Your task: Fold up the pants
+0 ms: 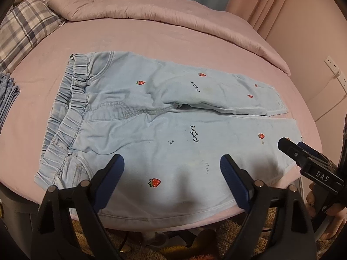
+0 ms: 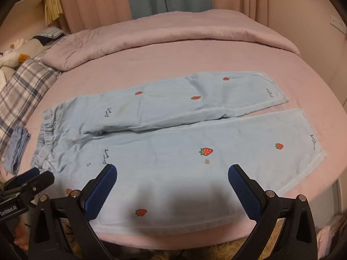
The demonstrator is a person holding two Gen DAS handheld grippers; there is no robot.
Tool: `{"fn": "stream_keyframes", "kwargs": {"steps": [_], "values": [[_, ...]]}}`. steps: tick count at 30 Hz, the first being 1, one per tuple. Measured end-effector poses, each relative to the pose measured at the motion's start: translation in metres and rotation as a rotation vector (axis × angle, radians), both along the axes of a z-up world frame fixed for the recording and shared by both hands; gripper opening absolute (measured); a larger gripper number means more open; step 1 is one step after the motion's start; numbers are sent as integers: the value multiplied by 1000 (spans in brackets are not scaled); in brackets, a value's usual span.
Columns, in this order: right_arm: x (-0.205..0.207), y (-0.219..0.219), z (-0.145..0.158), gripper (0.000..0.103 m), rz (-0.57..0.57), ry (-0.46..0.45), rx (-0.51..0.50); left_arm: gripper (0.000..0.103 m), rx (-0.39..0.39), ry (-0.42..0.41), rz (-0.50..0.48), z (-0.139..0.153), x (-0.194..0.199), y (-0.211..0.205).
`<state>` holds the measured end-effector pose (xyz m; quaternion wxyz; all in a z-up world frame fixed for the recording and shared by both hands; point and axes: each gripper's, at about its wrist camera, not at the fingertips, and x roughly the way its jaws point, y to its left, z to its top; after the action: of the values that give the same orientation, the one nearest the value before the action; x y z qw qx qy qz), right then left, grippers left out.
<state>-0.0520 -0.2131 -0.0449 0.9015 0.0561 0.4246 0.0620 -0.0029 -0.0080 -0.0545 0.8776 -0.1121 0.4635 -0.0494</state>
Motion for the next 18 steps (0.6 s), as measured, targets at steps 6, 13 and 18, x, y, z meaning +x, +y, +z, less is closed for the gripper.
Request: {"fn": "stream_keyframes", "kwargs": {"steps": [6,13,18], "values": [[0,-4,-1,102,-10,20,-4,90,1,1,-2,0,0,0],[0,-10,-2,102,-25,8,16,90,-8,-2,22,0,2,9],[3,-31,-4,102,-84,-1,0,86,-19,-8,142,1,1,52]]}}
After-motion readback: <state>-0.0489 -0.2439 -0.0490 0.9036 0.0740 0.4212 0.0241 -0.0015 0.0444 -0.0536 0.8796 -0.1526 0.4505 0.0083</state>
